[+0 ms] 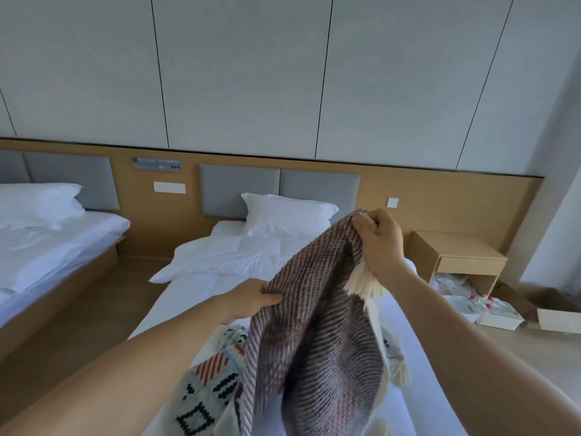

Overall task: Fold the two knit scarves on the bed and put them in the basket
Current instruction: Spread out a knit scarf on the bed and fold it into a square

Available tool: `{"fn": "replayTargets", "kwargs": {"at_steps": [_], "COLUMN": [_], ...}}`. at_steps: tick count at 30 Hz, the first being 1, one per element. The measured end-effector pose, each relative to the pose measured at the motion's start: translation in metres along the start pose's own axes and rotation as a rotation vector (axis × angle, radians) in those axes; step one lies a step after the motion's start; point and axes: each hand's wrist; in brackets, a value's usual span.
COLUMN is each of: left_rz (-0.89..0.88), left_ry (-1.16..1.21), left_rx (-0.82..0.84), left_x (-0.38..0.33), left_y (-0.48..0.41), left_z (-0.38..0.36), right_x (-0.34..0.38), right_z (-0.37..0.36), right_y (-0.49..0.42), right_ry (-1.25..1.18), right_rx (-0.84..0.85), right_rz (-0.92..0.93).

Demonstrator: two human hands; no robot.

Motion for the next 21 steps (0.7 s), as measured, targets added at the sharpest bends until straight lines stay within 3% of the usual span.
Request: {"fn": "replayTargets", "kwargs": {"at_steps": [3,6,9,11,13,16,19,21], "left_rz": [0.104,0.14,0.077,0.017,-0.039,-0.149,-0.239,-0.279], "left_ry": [0.009,0.177,0.402,0.442,0.374,0.185,0.095,0.044], "left_rx": [-0.069,-0.113,-0.115,-0.127,-0.099,-0.017,0.043,0.058], "left_x": [0.005,-0.01,-0.044,-0.073,-0.101,-0.133,-0.147,-0.143], "left_y": [0.004,0.01,0.01,0.009,0.008,0.008,0.006,0.004], "left_z": [0.015,0.026,0.03,0.029,0.023,0.003,-0.018,-0.021], "right_x": [-0.013,-0.033,-0.05,-0.052,-0.041,-0.014,-0.005,-0.006], "right_z": [0.01,0.022,0.029,0.029,0.025,0.012,-0.001,-0.004], "right_y": [-0.003,-0.005,-0.005,-0.003,0.005,0.022,0.033,0.036], "right_ry": [0.097,0.265,0.448,0.521,0.456,0.139,-0.069,-0.151], "right_rx": [-0.084,-0.129,-0.038,0.078,0.181,0.364,0.603,0.67], "right_rz": [-0.029,-0.115,-0.203,-0.145,-0.036,0.081,0.047,-0.049]}}
Point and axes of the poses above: each hand's wrist, its own y-axis away from the middle knuckle, its own z-axis out of the back of the hand, x = y × z, and after that the axes turned 6 degrees about y, right-handed
